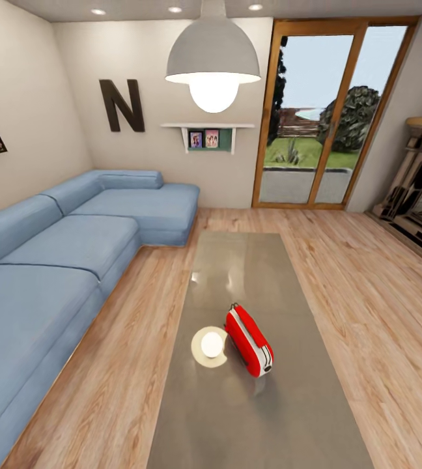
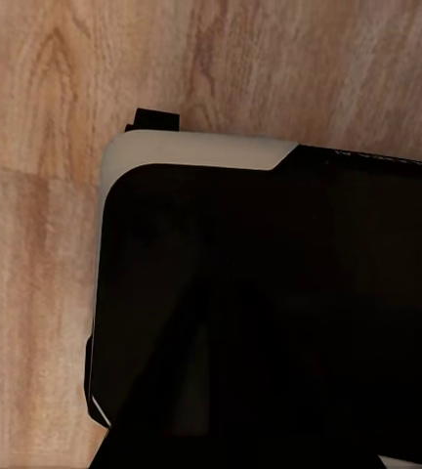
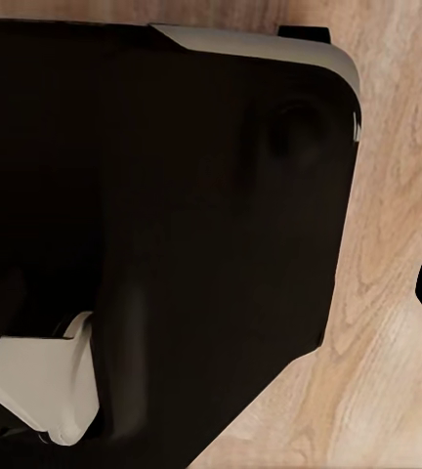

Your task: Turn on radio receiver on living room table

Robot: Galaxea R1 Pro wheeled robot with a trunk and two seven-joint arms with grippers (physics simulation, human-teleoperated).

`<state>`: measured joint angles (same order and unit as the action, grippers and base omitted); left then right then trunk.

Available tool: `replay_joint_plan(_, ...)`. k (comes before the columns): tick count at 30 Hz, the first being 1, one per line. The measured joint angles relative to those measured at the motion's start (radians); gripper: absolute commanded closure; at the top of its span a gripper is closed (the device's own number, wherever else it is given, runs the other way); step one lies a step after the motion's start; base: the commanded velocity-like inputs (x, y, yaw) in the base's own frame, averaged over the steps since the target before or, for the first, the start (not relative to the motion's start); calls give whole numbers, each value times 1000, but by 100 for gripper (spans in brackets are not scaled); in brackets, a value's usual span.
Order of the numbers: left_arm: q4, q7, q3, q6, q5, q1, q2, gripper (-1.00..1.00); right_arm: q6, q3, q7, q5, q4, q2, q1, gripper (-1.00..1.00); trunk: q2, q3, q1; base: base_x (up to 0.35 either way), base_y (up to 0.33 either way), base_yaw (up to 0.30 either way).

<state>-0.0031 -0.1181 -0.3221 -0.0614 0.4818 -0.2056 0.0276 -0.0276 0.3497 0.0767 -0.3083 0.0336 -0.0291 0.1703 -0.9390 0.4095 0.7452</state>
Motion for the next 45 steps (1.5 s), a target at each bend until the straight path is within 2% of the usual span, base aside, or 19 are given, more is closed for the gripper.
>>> replay_joint_plan(22,-8,0,-5,-2,-9,0,4,100,-1,0,0,1,-1,3,0,-100,0,-34,0,0,0,0)
replay_joint_plan(30,-8,0,-3,-2,-9,0,4,100,-3,7,0,11,-1,11,0,-100,0,-36,0,0,0,0)
replay_joint_plan(45,-8,0,-4,-2,-9,0,5,100,-3,12,0,12,-1,10,0,-100,0,-36,0,0,0,0)
